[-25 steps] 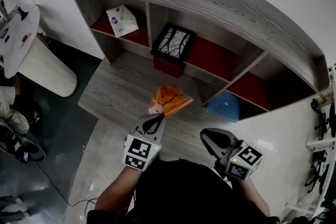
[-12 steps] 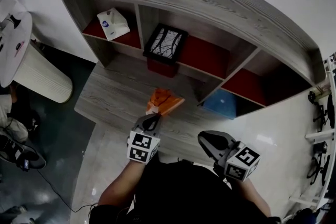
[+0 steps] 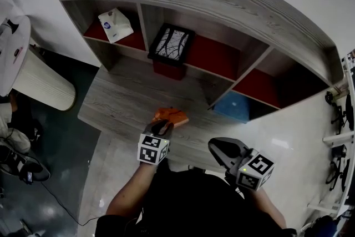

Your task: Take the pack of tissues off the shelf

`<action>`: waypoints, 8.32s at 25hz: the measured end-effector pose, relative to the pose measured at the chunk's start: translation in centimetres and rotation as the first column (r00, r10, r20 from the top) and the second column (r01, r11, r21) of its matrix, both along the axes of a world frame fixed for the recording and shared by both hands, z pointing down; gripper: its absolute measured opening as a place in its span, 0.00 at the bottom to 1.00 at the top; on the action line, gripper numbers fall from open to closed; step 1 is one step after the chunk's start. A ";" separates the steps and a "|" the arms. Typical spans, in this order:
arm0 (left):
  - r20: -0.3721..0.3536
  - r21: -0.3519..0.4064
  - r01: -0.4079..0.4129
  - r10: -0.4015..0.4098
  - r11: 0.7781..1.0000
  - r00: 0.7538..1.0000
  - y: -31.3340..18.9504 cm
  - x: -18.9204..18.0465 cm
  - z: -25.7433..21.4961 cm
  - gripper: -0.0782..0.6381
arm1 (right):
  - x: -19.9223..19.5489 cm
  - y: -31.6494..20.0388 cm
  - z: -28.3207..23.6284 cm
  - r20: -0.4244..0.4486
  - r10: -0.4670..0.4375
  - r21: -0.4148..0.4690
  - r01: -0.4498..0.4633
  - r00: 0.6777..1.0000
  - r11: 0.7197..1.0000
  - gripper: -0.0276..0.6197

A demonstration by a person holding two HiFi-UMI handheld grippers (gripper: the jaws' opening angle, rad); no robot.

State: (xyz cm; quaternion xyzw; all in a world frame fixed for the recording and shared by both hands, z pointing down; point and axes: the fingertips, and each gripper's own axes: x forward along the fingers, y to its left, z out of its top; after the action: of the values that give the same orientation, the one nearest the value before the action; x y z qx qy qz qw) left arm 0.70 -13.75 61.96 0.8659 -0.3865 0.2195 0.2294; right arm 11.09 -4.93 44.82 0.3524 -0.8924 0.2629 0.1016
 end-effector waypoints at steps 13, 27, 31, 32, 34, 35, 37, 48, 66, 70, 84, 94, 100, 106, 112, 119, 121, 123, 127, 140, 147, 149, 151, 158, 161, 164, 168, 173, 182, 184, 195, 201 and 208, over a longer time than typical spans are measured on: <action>-0.111 0.074 0.082 -0.073 0.994 0.991 0.5 -2.9 -5.6 0.32 | -1.7 -0.4 -0.7 0.021 -0.046 0.024 0.046 0.999 0.999 0.07; -0.240 0.208 0.036 0.016 0.977 0.971 3.7 -10.3 -14.7 0.15 | -10.6 -3.2 -2.0 0.050 -0.116 0.136 0.108 0.992 0.985 0.07; -0.245 0.243 -0.008 0.069 0.970 0.967 4.3 -11.8 -16.3 0.13 | -12.3 -3.4 -2.3 0.055 -0.096 0.152 0.087 0.994 0.984 0.07; -0.244 0.252 -0.015 0.079 0.968 0.967 4.3 -11.9 -16.7 0.13 | -12.4 -3.4 -2.2 0.056 -0.088 0.153 0.078 0.995 0.985 0.07; -0.248 0.267 -0.020 0.089 0.963 0.965 4.4 -12.1 -17.4 0.13 | -12.5 -3.2 -2.2 0.060 -0.076 0.150 0.066 0.995 0.986 0.07; -0.254 0.274 -0.017 0.090 0.962 0.963 4.5 -12.0 -17.8 0.13 | -12.4 -2.9 -2.2 0.062 -0.073 0.148 0.063 0.995 0.987 0.07; -0.269 0.291 -0.008 0.090 0.957 0.959 4.8 -11.5 -18.7 0.13 | -12.0 -2.4 -2.3 0.068 -0.070 0.142 0.060 0.995 0.988 0.07; -0.301 0.330 0.045 0.060 0.943 0.952 7.4 -7.8 -23.4 0.13 | -8.1 -0.3 -6.1 0.103 -0.078 0.185 0.058 0.992 0.981 0.07; -0.209 0.416 -0.013 0.109 0.909 0.972 -4.0 -21.7 -24.3 0.13 | -21.6 -13.7 -6.7 0.065 -0.020 0.274 0.002 0.998 0.962 0.07; -0.215 0.417 -0.029 0.129 0.908 0.968 -7.9 -26.3 -24.6 0.13 | -26.2 -17.7 -7.2 0.025 0.003 0.289 -0.010 1.000 0.957 0.08; -0.246 0.389 -0.117 0.225 0.914 0.943 -13.6 -30.5 -24.3 0.13 | -31.2 -26.2 -7.5 -0.136 0.091 0.281 -0.050 0.987 0.958 0.13; -0.269 0.377 -0.130 0.243 0.917 0.932 -13.5 -29.9 -23.5 0.13 | -30.3 -31.1 -8.8 -0.215 0.152 0.300 -0.083 0.965 0.950 0.34; -0.276 0.375 -0.143 0.258 0.916 0.926 -13.6 -29.8 -23.2 0.13 | -30.5 -33.7 -8.9 -0.241 0.180 0.290 -0.106 0.954 0.951 0.34; -0.285 0.371 -0.127 0.242 0.920 0.927 -13.2 -31.1 -22.9 0.13 | -31.3 -35.9 -7.2 -0.290 0.200 0.270 -0.121 0.936 0.955 0.34; -0.332 0.366 -0.093 0.224 0.926 0.916 -12.6 -32.6 -23.5 0.13 | -31.9 -37.0 -5.7 -0.320 0.239 0.255 -0.159 0.917 0.954 0.34; -0.364 0.342 -0.085 0.216 0.936 0.906 -11.5 -34.0 -23.4 0.13 | -31.4 -37.4 -5.4 -0.351 0.282 0.286 -0.184 0.893 0.940 0.19; -0.372 0.332 -0.088 0.217 0.939 0.903 -11.2 -34.3 -23.2 0.13 | -31.2 -37.1 -5.6 -0.356 0.292 0.296 -0.189 0.888 0.936 0.14; -0.380 0.322 -0.096 0.221 0.942 0.898 -11.0 -34.5 -23.0 0.13 | -31.1 -36.5 -5.9 -0.354 0.300 0.308 -0.193 0.886 0.932 0.11; -0.374 0.324 -0.108 0.232 0.940 0.898 -11.4 -34.3 -23.1 0.13 | -31.1 -34.9 -7.0 -0.324 0.310 0.337 -0.197 0.894 0.921 0.10; -0.347 0.343 -0.110 0.235 0.933 0.908 -10.5 -28.7 -24.5 0.13 | -28.1 -24.3 -13.1 -0.191 0.217 0.428 -0.118 0.957 0.896 0.10; -0.334 0.338 -0.118 0.236 0.934 0.912 -8.7 -24.6 -24.8 0.13 | -24.4 -17.3 -13.4 -0.172 0.160 0.426 -0.073 0.972 0.902 0.09; -0.319 0.336 -0.131 0.244 0.933 0.916 -8.1 -23.3 -24.7 0.13 | -22.6 -15.6 -12.9 -0.189 0.172 0.437 -0.074 0.967 0.896 0.09; -0.304 0.332 -0.144 0.251 0.932 0.919 -7.5 -22.1 -24.7 0.13 | -20.5 -14.1 -12.3 -0.208 0.190 0.452 -0.078 0.959 0.889 0.10; -0.280 0.331 -0.189 0.287 0.925 0.916 -5.4 -17.6 -24.6 0.13 | -13.1 -9.5 -9.4 -0.200 0.276 0.426 -0.170 0.940 0.889 0.10; -0.272 0.331 -0.218 0.314 0.918 0.909 -4.6 -15.1 -24.5 0.13 | -10.5 -7.9 -8.4 -0.200 0.303 0.413 -0.201 0.932 0.888 0.09; -0.267 0.324 -0.239 0.330 0.915 0.905 -3.8 -12.6 -24.2 0.13 | -8.2 -6.3 -7.4 -0.214 0.323 0.399 -0.219 0.922 0.890 0.09; -0.259 0.315 -0.261 0.347 0.912 0.901 -2.9 -9.6 -23.7 0.13 | -4.9 -4.6 -5.4 -0.231 0.350 0.366 -0.253 0.908 0.896 0.10; -0.247 0.296 -0.290 0.366 0.910 0.897 -2.0 -6.7 -22.7 0.13 | -1.5 -2.6 -1.6 -0.244 0.390 0.296 -0.315 0.888 0.902 0.09; -0.234 0.274 -0.319 0.384 0.907 0.893 -1.1 -4.2 -21.7 0.13 | 2.6 -1.1 5.5 -0.278 0.462 0.202 -0.419 0.843 0.885 0.10; -0.229 0.267 -0.320 0.383 0.909 0.895 -0.9 -4.0 -21.5 0.13 | 3.1 -0.7 6.7 -0.285 0.472 0.187 -0.435 0.834 0.881 0.10; -0.211 0.247 -0.340 0.393 0.907 0.895 0.7 -3.2 -20.4 0.13 | 5.4 -0.2 14.6 -0.336 0.501 0.063 -0.511 0.798 0.857 0.10; -0.199 0.244 -0.331 0.382 0.911 0.903 1.1 -3.6 -20.3 0.13 | 5.6 -0.6 17.9 -0.339 0.497 -0.002 -0.529 0.799 0.849 0.10; -0.194 0.237 -0.322 0.369 0.917 0.909 1.5 -3.8 -20.0 0.13 | 6.0 -2.1 18.6 -0.329 0.501 0.000 -0.530 0.801 0.848 0.10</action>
State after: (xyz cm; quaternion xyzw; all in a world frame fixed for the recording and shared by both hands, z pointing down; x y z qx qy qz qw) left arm -3.09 -12.28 41.93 0.9591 -0.2168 0.1130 0.1425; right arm 17.12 -7.05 63.39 0.6141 -0.7215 0.2613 0.1843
